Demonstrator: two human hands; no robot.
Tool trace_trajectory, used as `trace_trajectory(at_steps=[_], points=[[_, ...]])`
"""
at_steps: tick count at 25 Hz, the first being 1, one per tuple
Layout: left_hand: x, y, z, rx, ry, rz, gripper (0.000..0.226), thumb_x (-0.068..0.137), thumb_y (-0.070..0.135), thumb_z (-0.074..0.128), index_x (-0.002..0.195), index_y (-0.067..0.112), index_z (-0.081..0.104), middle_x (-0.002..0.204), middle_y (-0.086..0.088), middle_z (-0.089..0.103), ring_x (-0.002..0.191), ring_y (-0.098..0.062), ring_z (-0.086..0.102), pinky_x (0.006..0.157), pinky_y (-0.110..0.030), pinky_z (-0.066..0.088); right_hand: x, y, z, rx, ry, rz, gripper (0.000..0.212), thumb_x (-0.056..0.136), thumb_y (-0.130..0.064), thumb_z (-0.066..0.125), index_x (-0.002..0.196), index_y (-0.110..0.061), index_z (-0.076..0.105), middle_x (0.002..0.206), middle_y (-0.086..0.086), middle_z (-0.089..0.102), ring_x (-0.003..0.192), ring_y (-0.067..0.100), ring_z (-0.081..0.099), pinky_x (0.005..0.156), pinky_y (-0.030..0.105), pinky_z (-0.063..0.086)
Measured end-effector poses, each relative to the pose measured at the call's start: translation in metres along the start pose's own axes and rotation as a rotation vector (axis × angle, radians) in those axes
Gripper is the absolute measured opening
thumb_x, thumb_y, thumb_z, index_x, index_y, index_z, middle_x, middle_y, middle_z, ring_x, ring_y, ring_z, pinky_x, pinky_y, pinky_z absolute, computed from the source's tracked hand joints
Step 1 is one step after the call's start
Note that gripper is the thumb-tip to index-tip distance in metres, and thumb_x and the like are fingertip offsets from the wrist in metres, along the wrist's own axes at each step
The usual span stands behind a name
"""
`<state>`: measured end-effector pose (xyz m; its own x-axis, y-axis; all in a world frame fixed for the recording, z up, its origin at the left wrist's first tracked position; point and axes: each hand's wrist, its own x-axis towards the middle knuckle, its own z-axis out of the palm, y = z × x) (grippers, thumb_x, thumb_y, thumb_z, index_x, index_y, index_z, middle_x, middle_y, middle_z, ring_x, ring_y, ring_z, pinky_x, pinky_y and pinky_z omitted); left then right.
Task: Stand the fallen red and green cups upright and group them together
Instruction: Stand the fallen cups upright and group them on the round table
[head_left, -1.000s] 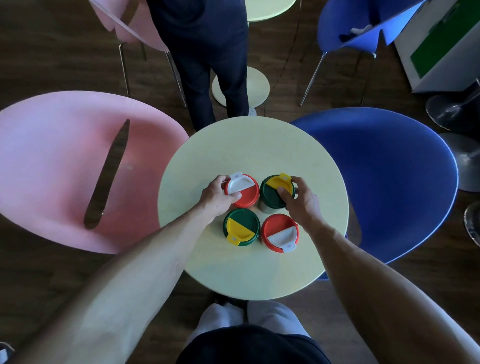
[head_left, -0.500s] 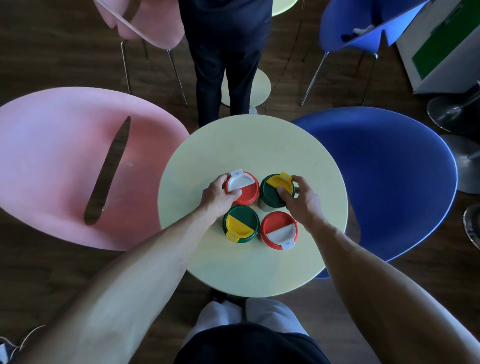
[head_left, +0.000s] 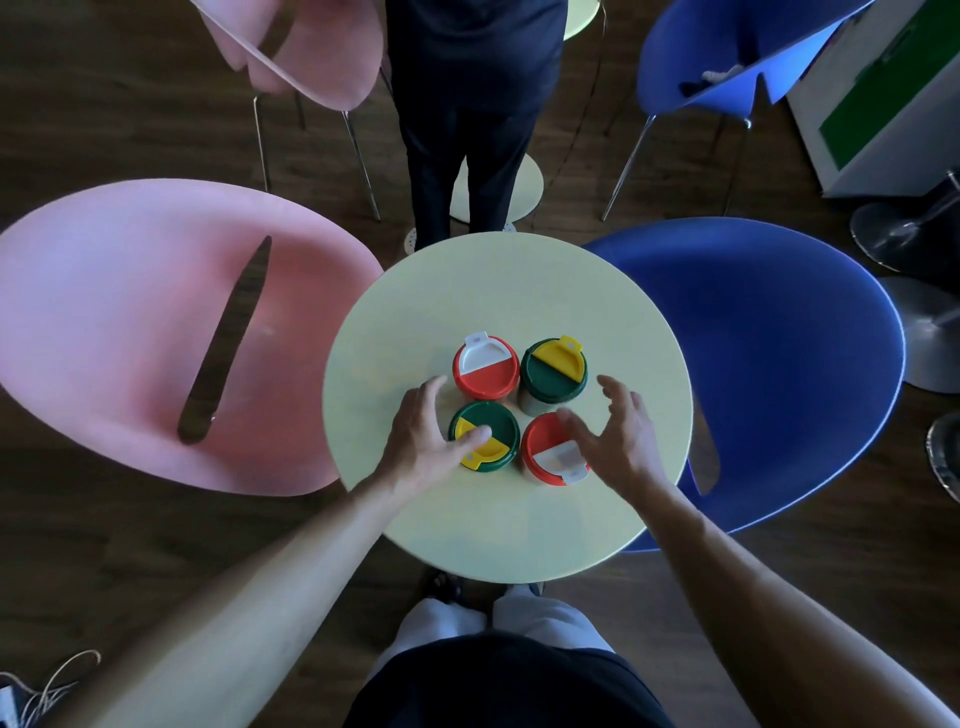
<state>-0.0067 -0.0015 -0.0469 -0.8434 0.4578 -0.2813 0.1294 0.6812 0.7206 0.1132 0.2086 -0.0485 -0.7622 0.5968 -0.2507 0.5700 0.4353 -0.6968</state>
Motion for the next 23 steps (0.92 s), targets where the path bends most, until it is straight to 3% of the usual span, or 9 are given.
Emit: trace_trajectory(at_steps=[3, 7, 13, 17, 23], points=[[-0.016, -0.002, 0.006, 0.091, -0.063, 0.095, 0.097, 0.068, 0.045, 0.08, 0.146, 0.016, 0.029, 0.144, -0.007, 0.037, 0.134, -0.019, 0.033, 0.102, -0.019, 0.023, -0.022, 0.001, 0.004, -0.147, -0.142, -0.079, 0.096, 0.07, -0.058, 0.074, 0.145, -0.018, 0.03, 0.144, 0.01, 0.035, 0.129, 0.028, 0.038, 0.1, 0.039, 0.038], [-0.018, 0.002, 0.016, 0.19, -0.127, 0.087, 0.108, 0.065, 0.045, 0.081, 0.149, 0.015, 0.02, 0.148, -0.007, 0.033, 0.137, -0.02, 0.029, 0.108, -0.029, 0.027, -0.029, 0.003, 0.011, -0.219, -0.212, -0.006, 0.117, 0.059, -0.062, 0.08, 0.148, -0.017, 0.02, 0.143, 0.013, 0.035, 0.127, 0.032, 0.04, 0.1, 0.044, 0.041], [-0.018, 0.003, 0.028, 0.144, -0.029, 0.002, 0.098, 0.069, 0.039, 0.081, 0.148, 0.017, 0.026, 0.148, -0.007, 0.036, 0.135, -0.023, 0.033, 0.107, -0.033, 0.03, -0.032, 0.005, 0.017, -0.145, -0.134, -0.001, 0.096, 0.064, -0.046, 0.084, 0.14, -0.016, 0.034, 0.126, 0.011, 0.054, 0.108, 0.025, 0.052, 0.088, 0.039, 0.049], [-0.02, -0.001, 0.029, 0.098, 0.026, -0.016, 0.095, 0.065, 0.04, 0.083, 0.143, 0.017, 0.034, 0.141, -0.005, 0.045, 0.129, -0.023, 0.04, 0.105, -0.035, 0.036, -0.028, 0.006, 0.014, -0.128, -0.13, -0.054, 0.093, 0.062, -0.043, 0.085, 0.138, -0.017, 0.038, 0.125, 0.009, 0.057, 0.107, 0.025, 0.053, 0.082, 0.03, 0.044], [-0.018, -0.002, 0.03, 0.07, 0.054, -0.011, 0.093, 0.06, 0.042, 0.085, 0.137, 0.017, 0.04, 0.135, -0.003, 0.05, 0.124, -0.022, 0.044, 0.102, -0.038, 0.04, -0.019, 0.006, 0.015, -0.11, -0.131, -0.058, 0.092, 0.061, -0.044, 0.085, 0.137, -0.018, 0.04, 0.124, 0.008, 0.058, 0.107, 0.024, 0.054, 0.084, 0.032, 0.045]])
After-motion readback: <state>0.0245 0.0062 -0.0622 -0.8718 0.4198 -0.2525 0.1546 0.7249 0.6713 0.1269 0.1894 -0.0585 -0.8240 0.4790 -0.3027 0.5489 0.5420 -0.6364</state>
